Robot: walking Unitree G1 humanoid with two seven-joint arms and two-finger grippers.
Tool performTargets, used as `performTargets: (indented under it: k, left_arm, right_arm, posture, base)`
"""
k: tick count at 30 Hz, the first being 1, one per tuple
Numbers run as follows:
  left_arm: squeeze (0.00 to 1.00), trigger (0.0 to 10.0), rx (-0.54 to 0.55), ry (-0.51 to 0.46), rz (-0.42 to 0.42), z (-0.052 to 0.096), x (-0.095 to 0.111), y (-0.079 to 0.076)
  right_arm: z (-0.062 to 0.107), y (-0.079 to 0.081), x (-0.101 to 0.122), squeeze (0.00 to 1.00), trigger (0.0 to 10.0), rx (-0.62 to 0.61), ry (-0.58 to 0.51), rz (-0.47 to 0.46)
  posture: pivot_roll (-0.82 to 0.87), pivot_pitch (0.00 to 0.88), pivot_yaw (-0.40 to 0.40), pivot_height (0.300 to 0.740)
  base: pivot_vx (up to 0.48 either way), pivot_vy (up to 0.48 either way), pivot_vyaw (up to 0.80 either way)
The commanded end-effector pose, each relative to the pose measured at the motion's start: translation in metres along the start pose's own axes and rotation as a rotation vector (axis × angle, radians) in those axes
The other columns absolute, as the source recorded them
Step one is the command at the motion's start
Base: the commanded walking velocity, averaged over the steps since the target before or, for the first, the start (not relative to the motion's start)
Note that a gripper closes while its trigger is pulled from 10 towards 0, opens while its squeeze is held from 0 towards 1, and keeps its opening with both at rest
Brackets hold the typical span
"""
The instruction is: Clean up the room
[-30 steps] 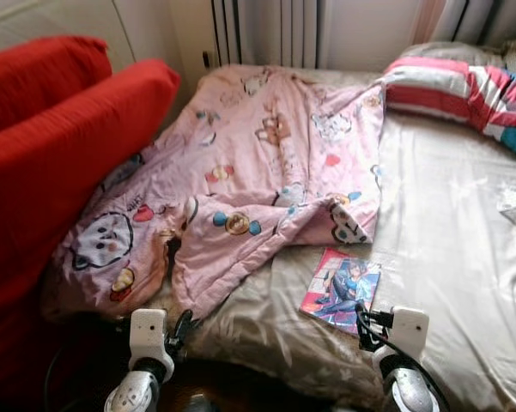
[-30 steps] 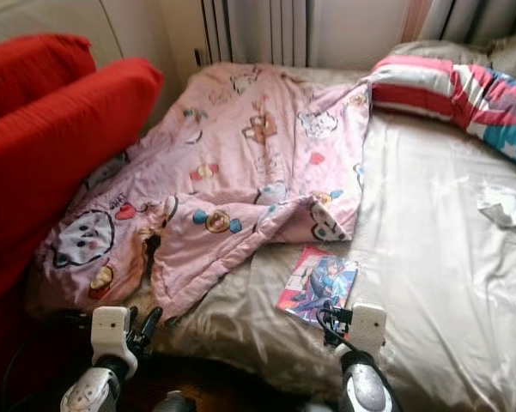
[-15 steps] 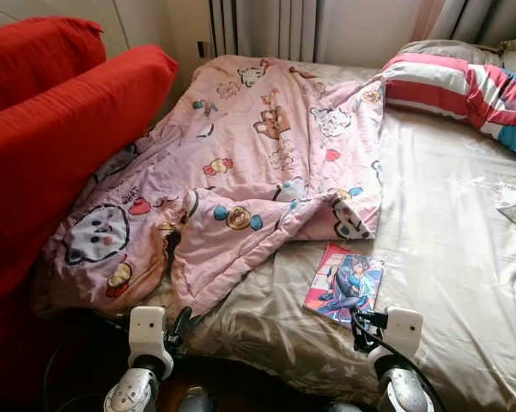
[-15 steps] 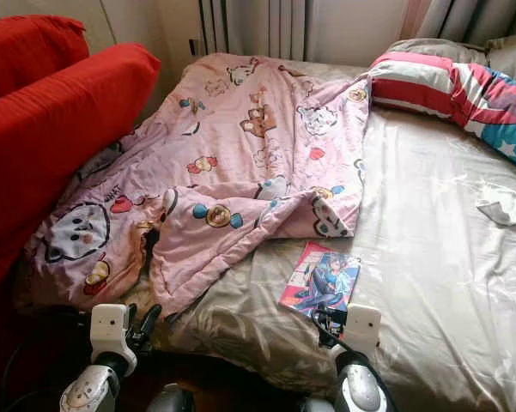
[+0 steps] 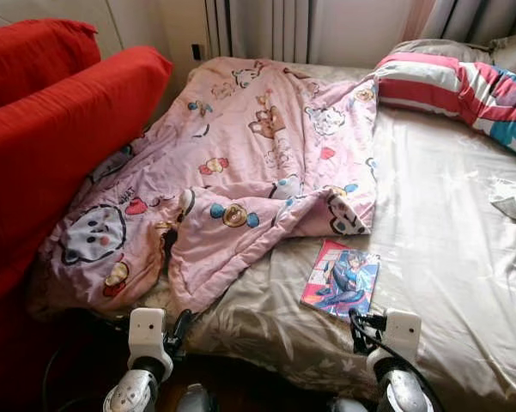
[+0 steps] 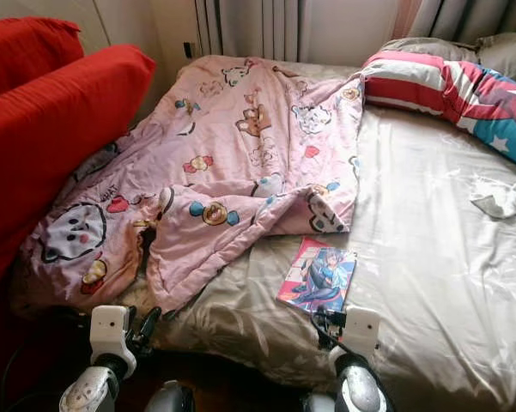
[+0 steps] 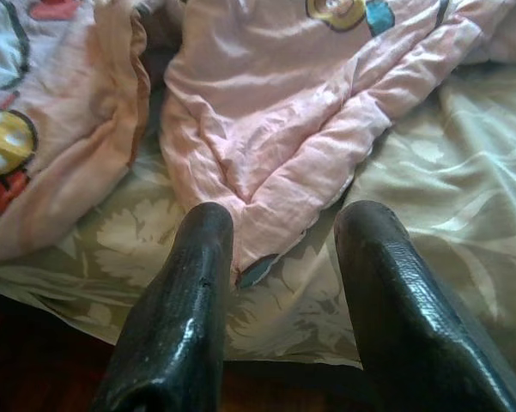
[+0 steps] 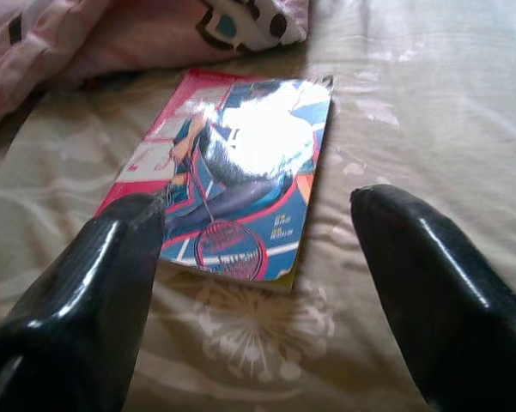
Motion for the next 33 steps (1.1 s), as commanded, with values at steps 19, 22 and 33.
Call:
performTargets:
  k: [19,22,33]
  left_arm:
    - [0.0,10.0,0.002,0.02,-0.004,0.0047,-0.0039,0.0028]
    - [0.0,10.0,0.0,0.02,-0.005,0.0044,-0.0036,0.0027]
    - [0.0,10.0,-0.004,0.017,-0.009,0.0034,-0.0023,0.0023]
  right_arm:
    - [0.0042,0.003,-0.0088,0.0,10.0,0.023,0.03,0.004]
    - [0.0048,0.0047,-0.01,0.0,10.0,0.03,0.035,0.012]
    - [0.0047,0.005,-0.0107,0.0,10.0,0.029,0.038,0.005]
  posture:
    - [0.0,0.243,0.044,0.586]
    - [0.0,0.242,0.046,0.586]
    - [0.0,0.235,0.048,0.586]
  base:
    - [0.0,0.0,0.0]
    - [0.0,0.0,0.0]
    - [0.067,0.0,0.0]
Point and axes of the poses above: a point about 5 cm out from each wrist's last joint towards the gripper, its own z axis pointing back from the gripper into the wrist, its own x axis along the axis of the wrist's last joint, y = z × x, the point moved 4 cm from there along -z, pointing out of the wrist towards the gripper, and after that the axes turned 9 degrees about z, right-handed, at the moved point
